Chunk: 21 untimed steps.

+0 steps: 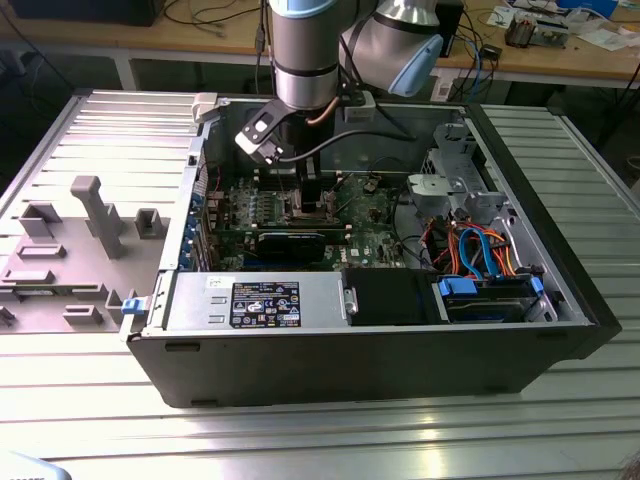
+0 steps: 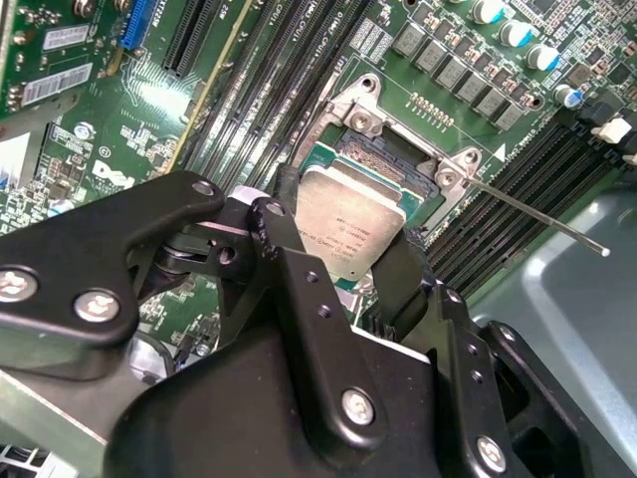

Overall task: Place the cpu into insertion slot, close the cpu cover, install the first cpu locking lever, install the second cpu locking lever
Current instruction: 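Place the cpu into insertion slot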

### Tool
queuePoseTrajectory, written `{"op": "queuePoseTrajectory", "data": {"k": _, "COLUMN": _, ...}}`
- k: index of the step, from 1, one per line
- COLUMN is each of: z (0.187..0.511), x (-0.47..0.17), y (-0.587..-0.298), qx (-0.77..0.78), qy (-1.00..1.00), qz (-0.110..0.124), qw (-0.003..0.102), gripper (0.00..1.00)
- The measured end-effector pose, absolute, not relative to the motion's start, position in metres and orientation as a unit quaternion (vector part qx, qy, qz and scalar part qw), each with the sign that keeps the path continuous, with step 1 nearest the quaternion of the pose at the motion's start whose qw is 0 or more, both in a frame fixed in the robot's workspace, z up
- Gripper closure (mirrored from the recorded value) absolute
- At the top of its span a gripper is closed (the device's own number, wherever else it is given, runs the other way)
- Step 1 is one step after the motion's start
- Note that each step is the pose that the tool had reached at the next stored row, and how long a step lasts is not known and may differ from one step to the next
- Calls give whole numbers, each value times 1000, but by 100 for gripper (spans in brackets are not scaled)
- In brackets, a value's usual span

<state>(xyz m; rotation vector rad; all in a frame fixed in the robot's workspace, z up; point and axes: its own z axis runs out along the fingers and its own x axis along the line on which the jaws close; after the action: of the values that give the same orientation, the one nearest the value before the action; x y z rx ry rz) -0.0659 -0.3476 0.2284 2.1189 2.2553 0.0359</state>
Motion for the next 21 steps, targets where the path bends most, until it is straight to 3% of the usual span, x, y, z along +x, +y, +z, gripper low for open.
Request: {"op": "queuePoseTrajectory", "data": {"k": 21, "z": 224, "x": -66, "y": -348, "qx": 684, "qy": 729, "qz": 12, "qw": 23, "gripper": 45}}
